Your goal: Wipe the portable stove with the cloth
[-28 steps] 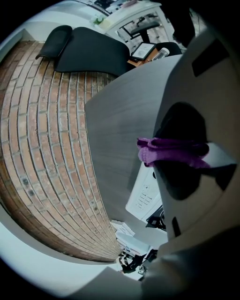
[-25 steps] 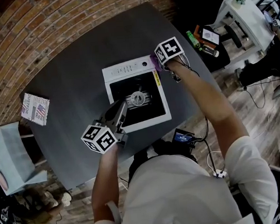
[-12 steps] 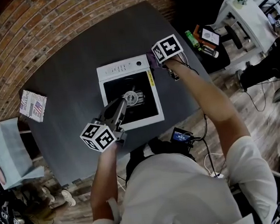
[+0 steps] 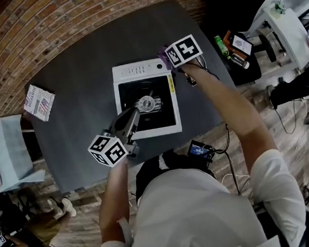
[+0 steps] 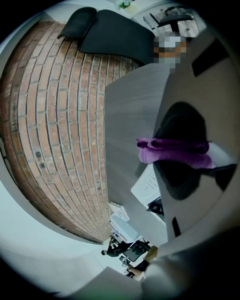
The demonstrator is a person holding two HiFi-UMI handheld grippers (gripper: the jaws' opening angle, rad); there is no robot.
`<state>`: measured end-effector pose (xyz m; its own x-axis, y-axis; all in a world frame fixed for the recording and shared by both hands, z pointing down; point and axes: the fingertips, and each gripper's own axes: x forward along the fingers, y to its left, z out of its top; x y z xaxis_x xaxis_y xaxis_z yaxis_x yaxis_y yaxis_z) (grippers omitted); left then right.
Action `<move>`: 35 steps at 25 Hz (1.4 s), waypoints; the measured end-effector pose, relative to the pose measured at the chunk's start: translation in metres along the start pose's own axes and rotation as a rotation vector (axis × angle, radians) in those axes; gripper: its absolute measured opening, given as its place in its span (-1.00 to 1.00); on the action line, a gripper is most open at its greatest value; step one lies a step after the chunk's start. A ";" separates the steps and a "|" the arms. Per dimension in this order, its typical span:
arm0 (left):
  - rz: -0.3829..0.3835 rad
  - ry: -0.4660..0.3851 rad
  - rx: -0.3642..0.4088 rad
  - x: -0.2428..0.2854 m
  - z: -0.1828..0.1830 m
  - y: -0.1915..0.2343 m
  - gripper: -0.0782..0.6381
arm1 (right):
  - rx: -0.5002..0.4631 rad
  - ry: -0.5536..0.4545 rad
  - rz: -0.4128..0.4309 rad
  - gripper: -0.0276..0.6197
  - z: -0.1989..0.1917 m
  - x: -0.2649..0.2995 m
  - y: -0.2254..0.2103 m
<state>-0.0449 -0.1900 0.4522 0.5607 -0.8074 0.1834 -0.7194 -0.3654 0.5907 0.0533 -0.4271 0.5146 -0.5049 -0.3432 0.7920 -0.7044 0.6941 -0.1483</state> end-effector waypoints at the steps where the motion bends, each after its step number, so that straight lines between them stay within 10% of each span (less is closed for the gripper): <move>1: 0.004 -0.002 -0.003 -0.002 0.000 0.002 -0.66 | 0.003 -0.005 0.016 -0.61 0.003 0.001 0.008; 18: -0.017 -0.002 -0.011 -0.037 0.014 0.021 -0.66 | 0.160 -0.013 0.279 -0.61 0.016 0.055 0.158; 27: -0.052 0.009 -0.016 -0.055 0.019 0.033 -0.66 | 0.288 -0.018 0.277 -0.61 0.015 0.071 0.174; 35: -0.103 0.020 -0.020 -0.057 0.024 0.042 -0.66 | 0.200 0.092 0.134 -0.61 -0.018 0.073 0.147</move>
<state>-0.1172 -0.1707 0.4478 0.6396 -0.7566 0.1359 -0.6491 -0.4368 0.6228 -0.0776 -0.3386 0.5615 -0.5588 -0.1912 0.8069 -0.7237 0.5876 -0.3619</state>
